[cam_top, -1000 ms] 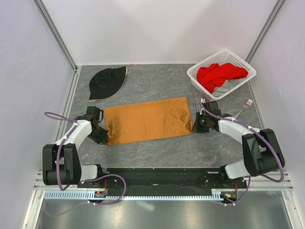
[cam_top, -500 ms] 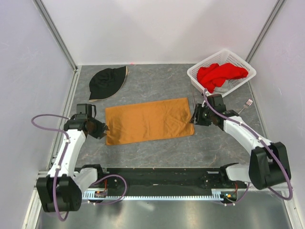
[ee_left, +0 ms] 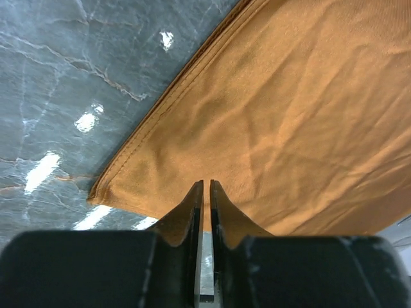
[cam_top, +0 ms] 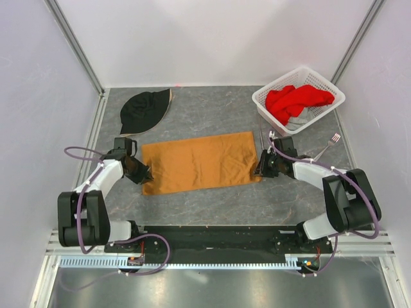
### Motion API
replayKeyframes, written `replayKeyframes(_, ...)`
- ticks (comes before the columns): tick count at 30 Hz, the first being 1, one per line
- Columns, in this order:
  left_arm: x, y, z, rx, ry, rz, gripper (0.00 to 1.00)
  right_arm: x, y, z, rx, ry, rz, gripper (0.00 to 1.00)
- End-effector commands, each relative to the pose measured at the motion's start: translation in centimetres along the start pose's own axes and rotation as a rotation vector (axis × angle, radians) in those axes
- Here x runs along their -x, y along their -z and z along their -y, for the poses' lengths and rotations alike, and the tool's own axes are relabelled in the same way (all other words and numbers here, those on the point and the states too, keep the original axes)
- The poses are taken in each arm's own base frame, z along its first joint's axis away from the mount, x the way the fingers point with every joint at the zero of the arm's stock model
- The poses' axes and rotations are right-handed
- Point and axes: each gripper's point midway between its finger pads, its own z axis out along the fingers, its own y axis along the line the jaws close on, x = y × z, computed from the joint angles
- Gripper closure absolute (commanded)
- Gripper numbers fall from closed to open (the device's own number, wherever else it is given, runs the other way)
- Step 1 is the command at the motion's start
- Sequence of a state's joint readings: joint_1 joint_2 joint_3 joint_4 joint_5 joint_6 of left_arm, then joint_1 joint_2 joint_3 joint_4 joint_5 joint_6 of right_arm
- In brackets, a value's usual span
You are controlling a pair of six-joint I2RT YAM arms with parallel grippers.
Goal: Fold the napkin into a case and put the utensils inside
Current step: Fold and flatten the napkin at the center of the board, then pick up the rectangle-folded napkin at the center of the board.
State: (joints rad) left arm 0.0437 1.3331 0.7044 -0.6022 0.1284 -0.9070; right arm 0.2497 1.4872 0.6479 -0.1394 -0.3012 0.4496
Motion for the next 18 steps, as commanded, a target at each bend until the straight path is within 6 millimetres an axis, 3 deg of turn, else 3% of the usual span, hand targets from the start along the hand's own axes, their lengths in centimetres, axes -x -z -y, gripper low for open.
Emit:
replayKeyframes(1, 0.9, 2.8, 2.7, -0.198, -0.155, 0.11, 0.76, -3.2, 0.5, 1.4, -0.016, -0.037, -0.022, 0.8)
replayKeyframes(4, 0.6, 5.8, 5.3, -0.371, -0.241, 0.147, 0.6, -3.9, 1.9, 0.7, 0.015, -0.037, -0.022, 0.76)
replayKeyframes(7, 1.2, 6.8, 7.2, -0.428, -0.253, 0.155, 0.6, -2.3, 3.3, -0.4, 0.043, 0.002, 0.046, 0.66)
replayKeyframes(8, 1.4, 6.6, 7.4, -0.427, -0.242, 0.145, 0.61, -1.1, 3.5, 0.2, -0.003, 0.019, 0.089, 0.57)
replayKeyframes(10, 1.5, 6.5, 8.8, -0.451, -0.243, 0.114, 0.67, 1.4, 4.0, -0.5, -0.016, 0.047, 0.139, 0.51)
replayKeyframes(13, 3.3, 4.5, 9.9, -0.418, -0.264, 0.119, 0.75, 5.1, 3.7, -1.5, -0.025, 0.081, 0.19, 0.44)
replayKeyframes(14, 3.8, 2.6, 9.5, -0.37, -0.259, 0.102, 0.78, 5.9, 3.4, -1.7, -0.028, 0.084, 0.201, 0.43)
replayKeyframes(18, 5.3, -0.5, 9.7, -0.288, -0.253, 0.08, 0.88, 10.1, 1.7, -1.7, -0.085, 0.086, 0.248, 0.46)
